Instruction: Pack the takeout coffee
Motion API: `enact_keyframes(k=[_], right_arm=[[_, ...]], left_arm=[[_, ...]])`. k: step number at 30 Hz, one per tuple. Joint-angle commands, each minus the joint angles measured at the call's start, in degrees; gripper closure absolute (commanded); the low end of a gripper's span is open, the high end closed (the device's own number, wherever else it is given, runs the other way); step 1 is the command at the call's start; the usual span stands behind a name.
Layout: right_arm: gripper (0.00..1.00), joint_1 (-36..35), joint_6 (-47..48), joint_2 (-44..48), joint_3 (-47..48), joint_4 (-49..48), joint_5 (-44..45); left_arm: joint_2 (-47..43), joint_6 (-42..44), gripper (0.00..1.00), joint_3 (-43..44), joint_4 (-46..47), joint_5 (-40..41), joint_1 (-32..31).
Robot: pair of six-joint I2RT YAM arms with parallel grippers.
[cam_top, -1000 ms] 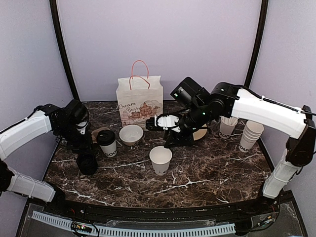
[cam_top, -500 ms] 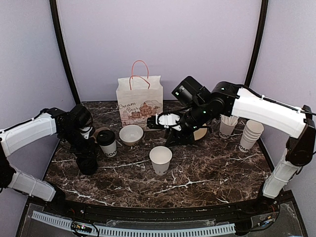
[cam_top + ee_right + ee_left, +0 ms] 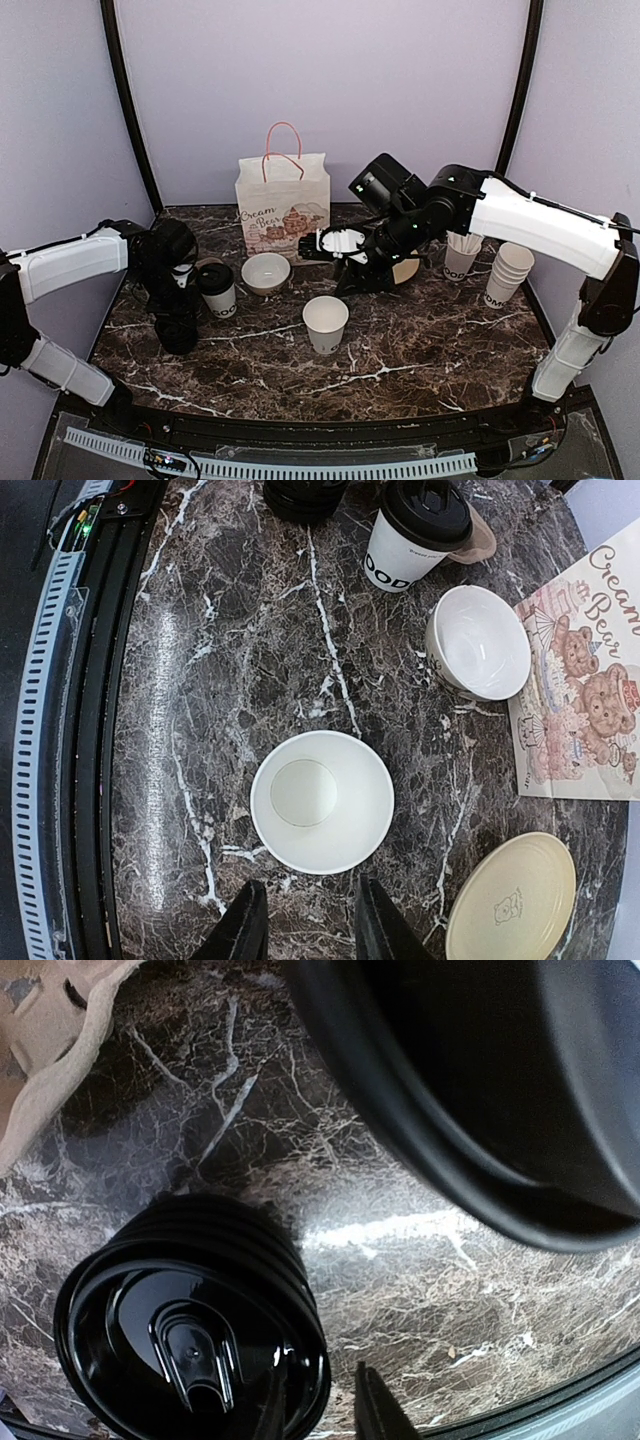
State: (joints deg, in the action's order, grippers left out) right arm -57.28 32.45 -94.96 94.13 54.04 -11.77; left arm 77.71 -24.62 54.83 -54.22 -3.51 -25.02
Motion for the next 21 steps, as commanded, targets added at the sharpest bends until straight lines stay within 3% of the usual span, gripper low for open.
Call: enact_keyframes(k=[1,21], right_arm=[[0.71,0.4,-0.5,-0.1,0.0,-0.3,-0.4],[0.71,0.4,-0.6,0.3,-0.3,-0.5,-0.5]], left_arm=[[0.7,-0.8,0.74,-0.1,-1.3,1.9,-0.8],[1.9,-0.9,0.83,0.5,-2.3,4.8,-1.8]])
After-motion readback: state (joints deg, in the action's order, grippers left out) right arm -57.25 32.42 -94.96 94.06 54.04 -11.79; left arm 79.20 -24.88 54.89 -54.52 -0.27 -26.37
